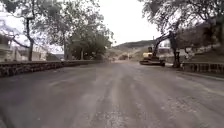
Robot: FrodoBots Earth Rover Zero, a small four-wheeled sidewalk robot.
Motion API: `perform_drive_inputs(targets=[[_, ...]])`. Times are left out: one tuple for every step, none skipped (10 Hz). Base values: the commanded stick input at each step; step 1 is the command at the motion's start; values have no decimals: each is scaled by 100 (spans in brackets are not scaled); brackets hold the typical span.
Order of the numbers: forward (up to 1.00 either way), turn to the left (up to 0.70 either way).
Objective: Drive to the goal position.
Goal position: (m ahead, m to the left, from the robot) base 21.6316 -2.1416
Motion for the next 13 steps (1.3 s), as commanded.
perform_drive_inputs(targets=[[70, 0], [70, 0], [70, 0], [70, 0], [70, 0], [70, 0], [70, 0], [70, 0], [70, 0], [70, 0], [70, 0], [70, 0], [70, 0]])
